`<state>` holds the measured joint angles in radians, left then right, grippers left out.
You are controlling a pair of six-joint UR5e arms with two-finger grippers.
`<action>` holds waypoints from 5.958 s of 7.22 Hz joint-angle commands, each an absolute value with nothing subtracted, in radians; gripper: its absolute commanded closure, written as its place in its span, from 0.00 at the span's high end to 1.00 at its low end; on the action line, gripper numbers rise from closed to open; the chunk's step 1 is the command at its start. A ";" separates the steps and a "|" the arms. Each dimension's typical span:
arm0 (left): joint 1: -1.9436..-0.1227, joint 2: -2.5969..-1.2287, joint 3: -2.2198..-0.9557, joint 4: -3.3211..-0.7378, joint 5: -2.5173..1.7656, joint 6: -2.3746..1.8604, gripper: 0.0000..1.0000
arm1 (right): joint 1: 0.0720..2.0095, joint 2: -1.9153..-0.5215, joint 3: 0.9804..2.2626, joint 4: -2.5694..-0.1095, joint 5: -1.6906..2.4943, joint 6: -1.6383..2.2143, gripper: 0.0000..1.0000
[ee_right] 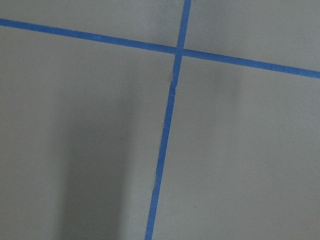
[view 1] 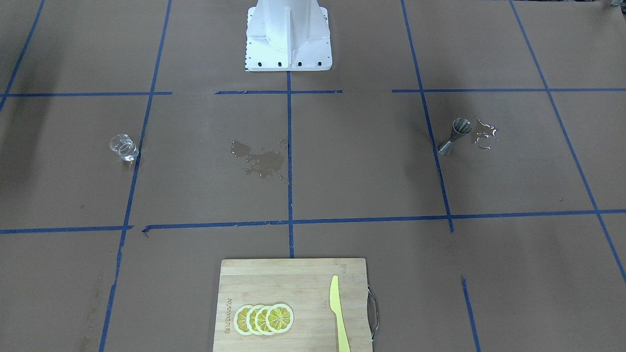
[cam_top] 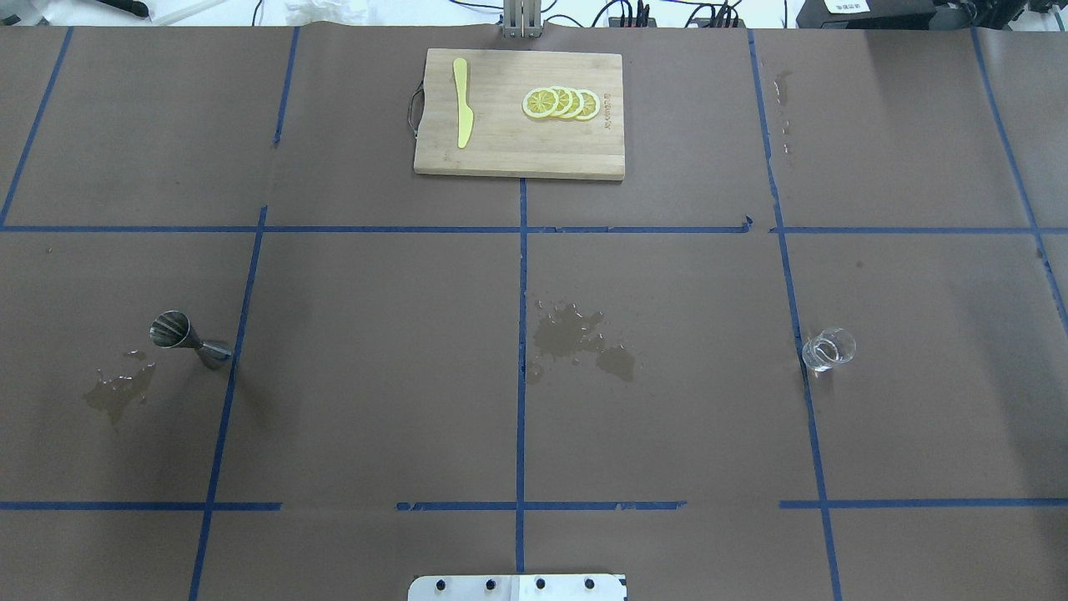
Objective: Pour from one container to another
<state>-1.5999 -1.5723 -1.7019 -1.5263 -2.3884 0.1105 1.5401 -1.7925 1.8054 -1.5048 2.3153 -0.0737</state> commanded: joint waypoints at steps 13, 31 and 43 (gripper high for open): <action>-1.585 -1.565 -1.602 -2.365 -2.407 0.104 1.00 | 1.539 -1.767 1.828 -1.278 2.348 0.015 1.00; -0.317 -1.296 -1.841 -3.017 -0.801 -0.914 1.00 | 1.540 -1.747 1.819 -1.278 2.347 0.091 1.00; -0.149 -1.465 -1.551 -3.102 -0.548 -0.925 1.00 | 1.540 -1.740 1.818 -1.278 2.347 0.091 1.00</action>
